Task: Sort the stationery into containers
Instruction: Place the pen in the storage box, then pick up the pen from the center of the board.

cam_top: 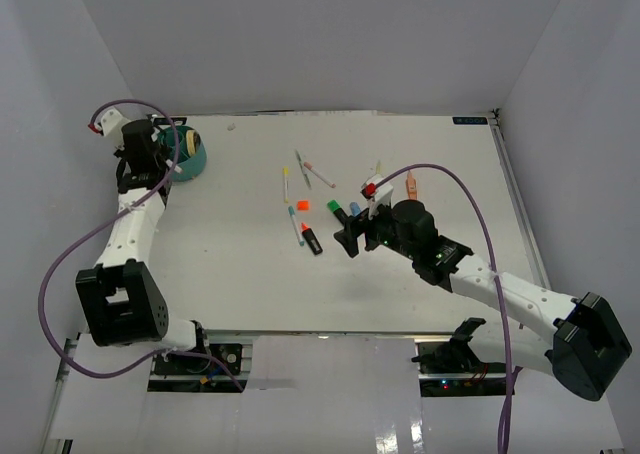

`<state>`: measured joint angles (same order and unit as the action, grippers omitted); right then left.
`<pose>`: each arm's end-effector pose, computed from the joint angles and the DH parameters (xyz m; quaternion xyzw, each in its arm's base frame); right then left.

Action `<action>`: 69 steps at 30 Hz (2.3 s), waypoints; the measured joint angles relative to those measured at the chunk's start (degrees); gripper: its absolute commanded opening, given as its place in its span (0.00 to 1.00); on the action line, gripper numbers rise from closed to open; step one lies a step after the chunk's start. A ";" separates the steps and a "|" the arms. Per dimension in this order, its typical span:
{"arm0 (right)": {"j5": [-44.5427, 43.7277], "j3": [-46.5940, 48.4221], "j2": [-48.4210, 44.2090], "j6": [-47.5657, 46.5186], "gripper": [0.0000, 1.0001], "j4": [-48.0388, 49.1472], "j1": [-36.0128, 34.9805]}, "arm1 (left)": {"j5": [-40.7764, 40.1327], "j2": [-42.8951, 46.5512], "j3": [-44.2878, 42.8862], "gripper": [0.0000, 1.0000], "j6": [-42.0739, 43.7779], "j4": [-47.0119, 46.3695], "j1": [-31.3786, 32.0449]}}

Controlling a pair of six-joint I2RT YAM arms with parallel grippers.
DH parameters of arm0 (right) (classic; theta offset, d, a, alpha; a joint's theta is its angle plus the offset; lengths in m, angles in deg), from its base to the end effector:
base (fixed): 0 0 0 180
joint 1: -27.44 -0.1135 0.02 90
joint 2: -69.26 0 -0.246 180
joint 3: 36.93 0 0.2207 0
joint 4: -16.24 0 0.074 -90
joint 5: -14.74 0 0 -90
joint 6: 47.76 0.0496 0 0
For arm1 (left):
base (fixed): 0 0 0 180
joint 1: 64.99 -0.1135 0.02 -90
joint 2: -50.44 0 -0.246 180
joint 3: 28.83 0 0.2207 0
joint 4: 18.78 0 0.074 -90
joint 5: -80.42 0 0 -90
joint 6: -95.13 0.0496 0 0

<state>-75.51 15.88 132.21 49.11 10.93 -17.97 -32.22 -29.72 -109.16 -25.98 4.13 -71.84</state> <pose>0.1718 0.1740 0.2608 -0.2614 0.7516 0.2653 0.5445 0.3046 0.0558 0.3102 -0.3683 0.7367 0.0457 0.5653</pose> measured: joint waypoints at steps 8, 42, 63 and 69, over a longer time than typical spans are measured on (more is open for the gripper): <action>1.68 -0.63 0.00 -0.04 0.90 -0.02 0.00 | -1.01 -10.47 -5.51 0.23 0.42 -7.67 -5.90; -1.55 4.04 8.72 -1.36 0.96 -5.35 0.02 | 6.84 -27.26 -11.72 0.98 -2.56 -11.98 -8.41; -5.53 42.91 46.34 2.86 0.68 -25.33 -8.68 | 30.18 16.17 12.44 0.98 0.15 9.75 -5.64; -7.15 45.27 52.39 6.86 0.58 -28.39 -9.29 | 29.40 18.27 17.11 0.98 4.22 10.75 3.19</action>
<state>-82.66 61.15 184.61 55.98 -17.46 -27.25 -2.82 -11.45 -92.05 -21.76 14.88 -68.65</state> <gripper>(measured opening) 0.592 0.979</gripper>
